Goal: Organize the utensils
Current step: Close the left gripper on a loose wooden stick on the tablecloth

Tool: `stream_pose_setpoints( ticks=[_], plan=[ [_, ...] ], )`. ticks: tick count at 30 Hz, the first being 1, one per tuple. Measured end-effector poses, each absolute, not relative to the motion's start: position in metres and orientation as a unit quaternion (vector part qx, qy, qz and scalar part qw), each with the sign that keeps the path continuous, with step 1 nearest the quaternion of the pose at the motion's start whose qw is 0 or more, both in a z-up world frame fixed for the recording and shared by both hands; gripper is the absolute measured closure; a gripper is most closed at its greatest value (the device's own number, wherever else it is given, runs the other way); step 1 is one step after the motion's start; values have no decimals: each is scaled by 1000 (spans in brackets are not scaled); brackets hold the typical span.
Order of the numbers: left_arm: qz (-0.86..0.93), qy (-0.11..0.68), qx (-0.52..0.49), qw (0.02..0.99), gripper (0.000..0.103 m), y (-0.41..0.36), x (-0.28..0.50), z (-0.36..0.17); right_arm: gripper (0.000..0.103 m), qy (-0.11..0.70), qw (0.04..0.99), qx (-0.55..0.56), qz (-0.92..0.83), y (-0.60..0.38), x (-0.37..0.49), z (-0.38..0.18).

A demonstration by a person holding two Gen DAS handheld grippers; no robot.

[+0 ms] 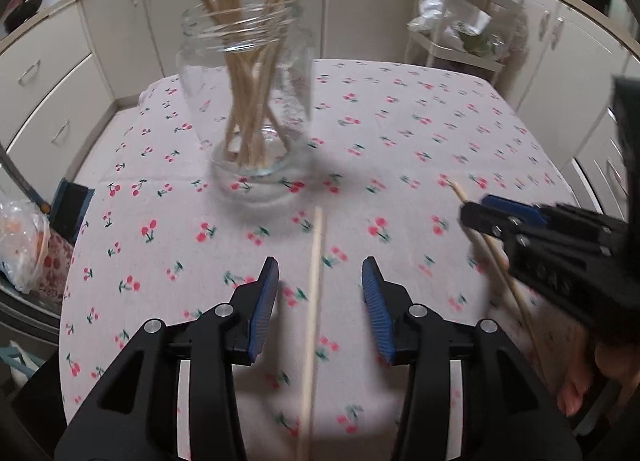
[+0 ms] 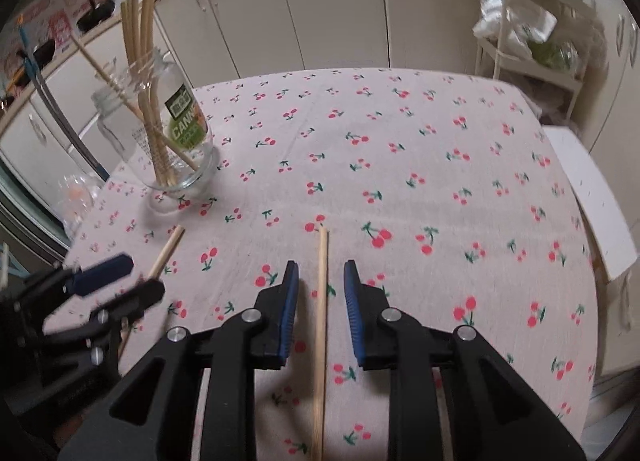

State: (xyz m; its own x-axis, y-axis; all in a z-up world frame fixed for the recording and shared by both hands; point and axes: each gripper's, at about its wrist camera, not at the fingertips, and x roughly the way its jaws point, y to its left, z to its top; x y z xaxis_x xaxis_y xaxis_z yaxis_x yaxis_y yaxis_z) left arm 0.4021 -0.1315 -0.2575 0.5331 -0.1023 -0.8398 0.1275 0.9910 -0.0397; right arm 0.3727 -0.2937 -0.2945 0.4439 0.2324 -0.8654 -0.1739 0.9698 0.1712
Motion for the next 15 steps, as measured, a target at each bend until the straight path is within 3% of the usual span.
stream_pose_setpoints(
  ticks=[2,3,4,11,15],
  plan=[
    [-68,485,6,872,74,-128,409,-263,89,508,854,-5,111,-287,371,-295],
    [-63,481,8,874,91,-126,410,-266,97,509,853,-4,115,-286,370,-295],
    [-66,478,9,876,98,-125,410,-267,98,512,850,7,125,-286,370,-295],
    [-81,471,-32,878,98,-99,400,-263,98,523,830,103,166,-298,367,-294],
    [-87,482,-29,871,98,-92,399,-266,98,530,827,90,166,-292,366,-296]
  ],
)
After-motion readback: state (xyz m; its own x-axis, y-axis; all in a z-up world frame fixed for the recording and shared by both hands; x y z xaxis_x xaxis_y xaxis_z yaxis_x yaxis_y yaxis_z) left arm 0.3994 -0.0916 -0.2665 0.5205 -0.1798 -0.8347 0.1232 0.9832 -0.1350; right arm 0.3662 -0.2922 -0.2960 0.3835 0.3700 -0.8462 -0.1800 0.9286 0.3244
